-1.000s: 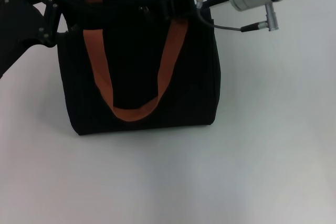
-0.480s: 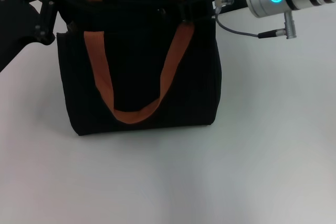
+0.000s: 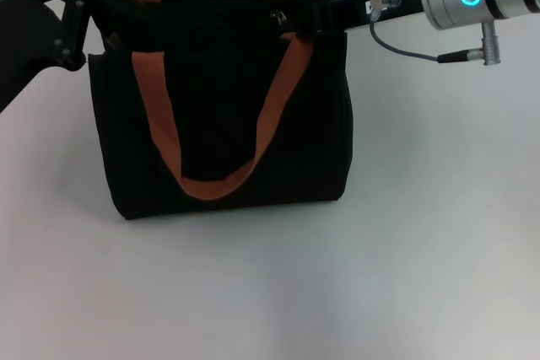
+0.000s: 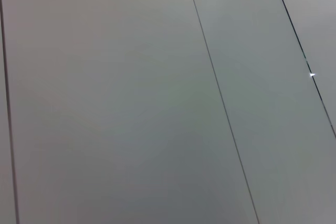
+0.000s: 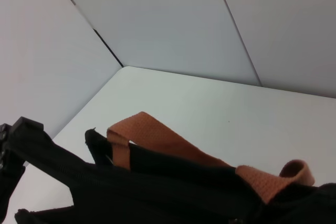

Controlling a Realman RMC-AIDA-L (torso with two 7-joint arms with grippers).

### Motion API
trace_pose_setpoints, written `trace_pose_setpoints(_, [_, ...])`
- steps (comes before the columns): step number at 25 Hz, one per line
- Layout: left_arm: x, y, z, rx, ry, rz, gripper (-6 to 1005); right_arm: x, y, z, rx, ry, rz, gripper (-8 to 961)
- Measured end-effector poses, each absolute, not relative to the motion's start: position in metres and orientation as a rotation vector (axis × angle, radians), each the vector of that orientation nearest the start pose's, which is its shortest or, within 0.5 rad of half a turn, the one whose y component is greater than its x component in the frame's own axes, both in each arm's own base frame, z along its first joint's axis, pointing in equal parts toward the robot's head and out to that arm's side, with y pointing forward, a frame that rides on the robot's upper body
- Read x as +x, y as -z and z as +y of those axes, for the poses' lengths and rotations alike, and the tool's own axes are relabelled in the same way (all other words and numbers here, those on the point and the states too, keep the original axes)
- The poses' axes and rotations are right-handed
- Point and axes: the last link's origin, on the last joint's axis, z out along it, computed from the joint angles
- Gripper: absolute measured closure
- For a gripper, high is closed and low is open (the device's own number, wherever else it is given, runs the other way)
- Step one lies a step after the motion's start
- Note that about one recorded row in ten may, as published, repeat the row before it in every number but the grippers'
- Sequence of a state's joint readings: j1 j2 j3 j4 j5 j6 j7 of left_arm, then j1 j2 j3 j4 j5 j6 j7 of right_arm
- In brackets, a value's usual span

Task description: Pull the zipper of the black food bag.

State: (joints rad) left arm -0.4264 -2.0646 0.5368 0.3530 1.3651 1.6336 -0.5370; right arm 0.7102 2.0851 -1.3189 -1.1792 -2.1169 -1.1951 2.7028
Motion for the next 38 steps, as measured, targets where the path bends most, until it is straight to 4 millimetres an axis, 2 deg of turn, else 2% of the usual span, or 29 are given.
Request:
trace_pose_setpoints(9, [-0.282, -0.045, 0.316, -1.951, 1.012, -0.021, 968, 0.101, 0.014, 0.4, -2.57, -0.401, 1.204, 901])
trace_pose_setpoints(15, [-0.282, -0.045, 0.316, -1.948, 1.015, -0.021, 968, 0.103, 0.005, 0.4, -2.601, -0.597, 1.239, 885])
trace_pose_setpoints(19, [-0.282, -0.045, 0.316, -1.948, 1.014, -0.022, 968, 0.116, -0.004, 0.397, -2.614, -0.745, 1.229, 874])
trace_pose_setpoints(22, [-0.282, -0.045, 0.316, -1.948, 1.014, -0.023, 968, 0.121, -0.008, 0.396, -2.607, -0.789, 1.226, 755])
trace_pose_setpoints(24, [-0.283, -0.044, 0.316, -1.949, 1.013, -0.026, 968, 0.134, -0.024, 0.385, -2.61, -0.997, 1.15, 676])
trace_pose_setpoints(27, [-0.283, -0.044, 0.315, -1.949, 1.014, -0.028, 968, 0.137, -0.026, 0.38, -2.619, -1.047, 1.116, 561])
trace_pose_setpoints(28, [-0.284, -0.044, 0.315, -1.949, 1.012, -0.031, 968, 0.144, -0.028, 0.371, -2.649, -1.135, 1.04, 523])
trace_pose_setpoints(29, [-0.284, -0.044, 0.315, -1.949, 1.012, -0.031, 968, 0.144, -0.028, 0.371, -2.649, -1.135, 1.04, 484])
trace_pose_setpoints(31, [-0.285, -0.043, 0.314, -1.949, 1.012, -0.04, 968, 0.157, -0.032, 0.353, -2.707, -1.26, 0.872, 398])
trace_pose_setpoints(32, [-0.285, -0.043, 0.314, -1.949, 1.012, -0.04, 968, 0.157, -0.032, 0.353, -2.707, -1.26, 0.872, 350])
trace_pose_setpoints(34, [-0.288, -0.039, 0.312, -1.95, 1.01, -0.073, 967, 0.178, -0.029, 0.33, -2.776, -1.336, 0.594, 255])
trace_pose_setpoints(35, [-0.288, -0.039, 0.312, -1.95, 1.01, -0.073, 967, 0.178, -0.029, 0.33, -2.776, -1.336, 0.594, 246])
trace_pose_setpoints(38, [-0.29, -0.038, 0.311, -1.949, 1.002, -0.088, 967, 0.196, -0.022, 0.313, -2.784, -1.335, 0.414, 219])
